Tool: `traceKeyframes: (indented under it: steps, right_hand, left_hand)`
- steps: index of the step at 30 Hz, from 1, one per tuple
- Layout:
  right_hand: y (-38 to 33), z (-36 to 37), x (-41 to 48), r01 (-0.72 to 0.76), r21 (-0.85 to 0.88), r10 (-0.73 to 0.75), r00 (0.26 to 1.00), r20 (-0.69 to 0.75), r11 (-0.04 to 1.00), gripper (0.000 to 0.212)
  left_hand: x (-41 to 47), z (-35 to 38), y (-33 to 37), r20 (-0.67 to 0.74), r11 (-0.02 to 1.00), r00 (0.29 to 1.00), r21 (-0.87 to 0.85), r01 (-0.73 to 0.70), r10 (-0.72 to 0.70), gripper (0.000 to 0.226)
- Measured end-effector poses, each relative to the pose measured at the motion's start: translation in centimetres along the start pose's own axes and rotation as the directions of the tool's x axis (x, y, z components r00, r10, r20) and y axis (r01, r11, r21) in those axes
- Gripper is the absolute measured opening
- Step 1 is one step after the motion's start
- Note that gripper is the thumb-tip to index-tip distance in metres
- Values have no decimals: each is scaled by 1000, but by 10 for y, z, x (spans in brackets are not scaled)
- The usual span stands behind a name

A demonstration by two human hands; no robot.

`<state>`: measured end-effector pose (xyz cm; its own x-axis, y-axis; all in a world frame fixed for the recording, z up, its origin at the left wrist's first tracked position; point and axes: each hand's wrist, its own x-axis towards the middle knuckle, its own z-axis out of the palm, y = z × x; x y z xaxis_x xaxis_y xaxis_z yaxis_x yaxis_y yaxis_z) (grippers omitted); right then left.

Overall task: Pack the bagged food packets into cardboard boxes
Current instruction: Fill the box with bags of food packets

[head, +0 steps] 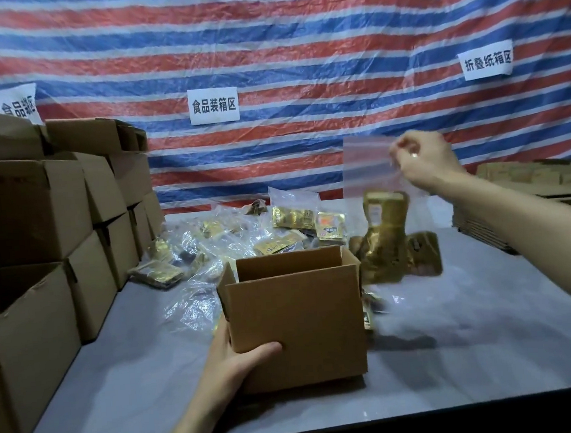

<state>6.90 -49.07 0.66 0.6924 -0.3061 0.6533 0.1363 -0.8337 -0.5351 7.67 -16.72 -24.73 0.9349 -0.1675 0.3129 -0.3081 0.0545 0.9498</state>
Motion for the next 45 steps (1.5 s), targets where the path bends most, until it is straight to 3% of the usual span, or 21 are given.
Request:
traceKeyframes:
  steps: [6,10,16,23,26,29,31,34,35,37,39,42,45]
  right_hand:
    - [-57,-13,18,174,225,-142,978,-153,959,16]
    - [-88,-11,27,183,285,-124,969,-211,941,16]
    - [-118,18,18,98,248,-106,994,20,964,13]
    - [-121,39,-12,127,264,-210,925,316,956,13]
    - [-109,43,-26,95,254,-222,814,536,963,13]
    - [-87,48,-36,193,127,-226,690,688,973,13]
    - [-73,51,-40,182,121,-205,573,793,976,14]
    - [-59,51,-40,-85,272,-225,361,905,958,18]
    - [-56,50,-39,-180,300,-227,339,913,937,19]
    - [-52,55,-42,-255,266,-149,401,904,930,17]
    - [-49,65,-48,-109,119,-47,506,861,987,13]
    - [-49,82,-56,160,-58,-49,593,804,985,8]
    - [-56,90,-60,245,-130,-72,671,738,961,9]
  left_hand:
    - [2,1,1,16,1000,1000,-3,9,-9,93]
    - [0,2,3,20,1000,1000,-2,8,-8,92]
    - [-1,3,5,18,1000,1000,14,-1,1,93]
    - [-2,4,7,26,1000,1000,-13,6,-6,96]
    - [-2,4,7,26,1000,1000,-29,9,-8,97]
    - [-2,4,5,37,999,999,-40,10,-9,97]
    - [-2,4,5,36,999,999,-32,2,-1,96]
    - [-2,3,5,32,1000,999,5,-23,23,93]
    - [-2,3,5,28,1000,999,16,-27,26,92]
    - [-3,4,5,25,999,999,29,-25,24,90]
    - [-4,5,6,33,998,999,57,-32,30,86]
    - [-4,5,7,43,996,998,81,-43,40,83]
    - [-3,4,5,42,995,998,86,-39,36,88]
